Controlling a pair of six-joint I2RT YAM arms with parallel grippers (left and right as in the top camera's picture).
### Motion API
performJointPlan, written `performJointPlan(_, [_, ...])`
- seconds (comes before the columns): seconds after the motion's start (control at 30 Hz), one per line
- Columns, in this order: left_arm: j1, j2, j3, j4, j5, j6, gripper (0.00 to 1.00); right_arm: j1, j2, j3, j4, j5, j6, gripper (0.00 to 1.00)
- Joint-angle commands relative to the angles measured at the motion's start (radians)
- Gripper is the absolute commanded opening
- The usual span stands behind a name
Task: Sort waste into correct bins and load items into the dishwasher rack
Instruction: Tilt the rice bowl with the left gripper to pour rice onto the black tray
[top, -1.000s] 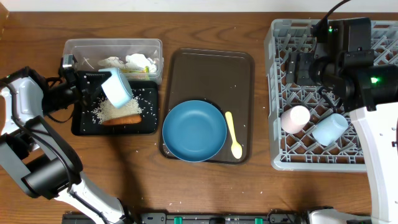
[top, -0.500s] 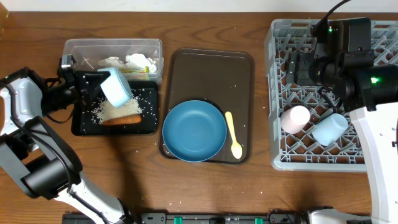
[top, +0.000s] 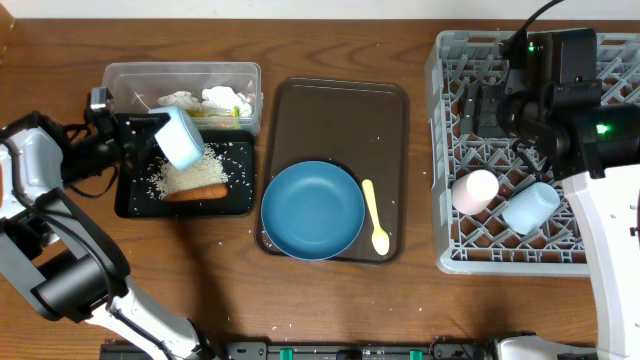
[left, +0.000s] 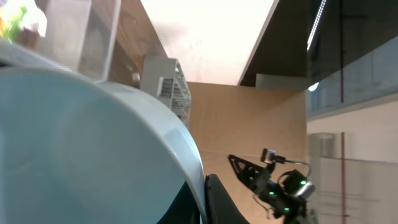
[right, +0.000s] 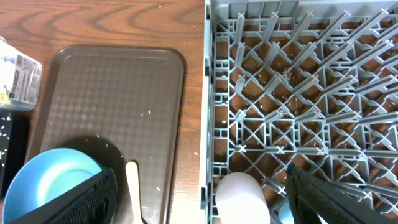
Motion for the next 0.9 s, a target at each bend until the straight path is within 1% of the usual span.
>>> performJointPlan(0.0, [0.005,-0.008,-0.006,-0.045,0.026,-0.079,0.06,0.005,0.004,-0.001,-0.004,0.006,-0.014,0.85])
performJointPlan(0.03, [0.003,-0.009,-0.006,-0.078,0.026,-0.077,0.06,0.005,0.004,-0.001,-0.005,0.006,-0.014,0.85])
performJointPlan(0.07, [0.000,-0.009,-0.006,-0.078,0.026,-0.070,0.06,0.005,0.004,-0.001,-0.006,0.006,-0.014,0.84])
performJointPlan(0.1, [0.002,-0.009,-0.006,-0.039,0.023,-0.048,0.06,0.005,0.004,-0.001,-0.006,0.006,-0.014,0.85])
performJointPlan(0.13, [0.005,-0.008,-0.006,-0.014,0.012,-0.053,0.06,0.005,0.004,-0.001,-0.005,0.006,-0.014,0.85])
performJointPlan(0.17, [0.005,-0.008,-0.006,-0.030,0.006,-0.064,0.06,0.005,0.004,-0.001,-0.004,0.006,-0.014,0.85])
performJointPlan(0.2, [0.003,-0.008,-0.006,-0.079,0.009,-0.065,0.06,0.005,0.004,-0.001,-0.004,0.006,-0.014,0.85])
performJointPlan(0.27, [-0.006,-0.009,-0.006,-0.121,0.026,-0.026,0.06,0.005,0.004,-0.001,-0.005,0.006,-0.014,0.85])
performJointPlan(0.33, [-0.005,-0.008,-0.006,-0.028,0.011,-0.018,0.06,0.005,0.004,-0.001,-0.004,0.006,-0.014,0.85])
performJointPlan(0.4, [-0.005,-0.008,-0.006,-0.046,-0.009,-0.069,0.06,0.005,0.004,-0.001,-0.002,0.006,-0.014,0.85])
performJointPlan(0.47, [-0.011,-0.008,-0.006,-0.060,-0.001,-0.061,0.06,0.005,0.004,-0.001,-0.003,0.006,-0.014,0.85])
performJointPlan(0.53, [-0.011,-0.008,-0.006,-0.009,-0.012,-0.060,0.06,0.005,0.004,-0.001,-0.004,0.006,-0.014,0.85])
performJointPlan(0.63, [-0.018,-0.010,-0.006,-0.003,-0.021,-0.058,0.06,0.005,0.004,-0.001,-0.002,0.006,-0.014,0.85])
performJointPlan(0.87, [-0.101,-0.043,-0.005,0.007,-0.048,-0.043,0.06,0.005,0.004,-0.001,0.007,0.006,-0.014,0.85])
